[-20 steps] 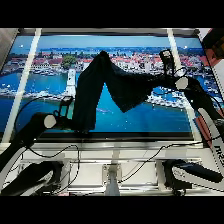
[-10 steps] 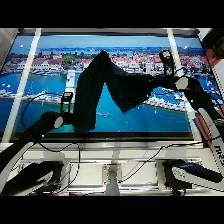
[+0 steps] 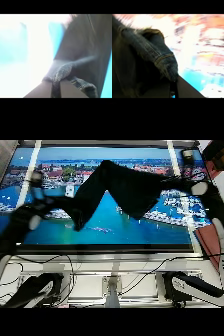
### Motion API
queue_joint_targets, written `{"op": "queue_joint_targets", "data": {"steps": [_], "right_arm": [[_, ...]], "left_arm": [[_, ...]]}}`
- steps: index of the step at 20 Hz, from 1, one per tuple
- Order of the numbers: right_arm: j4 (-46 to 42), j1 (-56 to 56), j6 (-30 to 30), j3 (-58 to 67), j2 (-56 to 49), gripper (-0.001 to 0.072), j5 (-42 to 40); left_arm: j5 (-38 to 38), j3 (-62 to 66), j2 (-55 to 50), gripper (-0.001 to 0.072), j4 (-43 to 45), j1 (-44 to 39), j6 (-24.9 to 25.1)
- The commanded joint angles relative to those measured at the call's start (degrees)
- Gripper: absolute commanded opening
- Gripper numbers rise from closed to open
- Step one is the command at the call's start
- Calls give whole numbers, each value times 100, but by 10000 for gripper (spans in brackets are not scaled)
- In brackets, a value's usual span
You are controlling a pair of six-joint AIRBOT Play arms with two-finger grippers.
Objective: Fold the clothes and pants, and hang the long-sleeved shirts on hangers.
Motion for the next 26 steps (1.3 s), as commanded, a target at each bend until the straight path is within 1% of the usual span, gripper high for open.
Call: {"op": "queue_joint_targets", "data": {"steps": [1, 2, 4, 6, 7, 10, 14, 15, 17, 18, 19, 21, 22, 23, 26], "right_arm": [[33, -911, 503, 348, 186, 44, 400], [31, -1104, 501, 407, 229, 44, 608], [26, -1388, 474, 542, 306, 44, 1248], [20, -1506, 249, 643, 372, 44, 1759], [15, -1506, 153, 664, 387, 44, 1777], [35, -1488, 155, 667, 332, 44, 1357], [24, -1488, 157, 667, -59, 44, 1130], [26, -1488, 160, 667, -210, 44, 977], [26, -1488, 223, 667, -481, 45, 352], [44, -1488, 358, 667, -623, 45, -79], [68, -1488, 629, 667, -763, 45, -470], [238, -1488, 1390, 667, -1095, 45, -1228], [420, -1486, 1687, 667, -1279, 45, -1552], [623, -1486, 1851, 667, -1464, 45, -1818], [964, -1480, 1895, 667, -1937, 45, -2234]], "left_arm": [[732, 387, 682, 26, 286, 1163, -17], [909, 387, 839, 27, 284, 1495, -15], [977, 387, 1062, 27, 286, 1961, -15], [984, 387, 1176, 27, 286, 2267, -13], [1008, 387, 1163, 27, 286, 2374, -15], [1246, 387, 933, 27, 284, 2435, -13], [1692, 387, 118, 27, 223, 2343, -15], [1919, 387, -118, 27, 221, 2343, -15], [2811, 387, -634, 27, 221, 2343, -15], [3281, 387, -876, 27, 221, 2343, -15], [3707, 387, -1147, 27, 221, 2343, -17], [4190, 387, -1696, 27, 219, 2341, -17], [4406, 387, -1971, 27, 216, 2341, -20], [4690, 387, -2234, 27, 166, 2343, -17], [5836, 387, -2887, 27, -737, 2323, -17]]}}
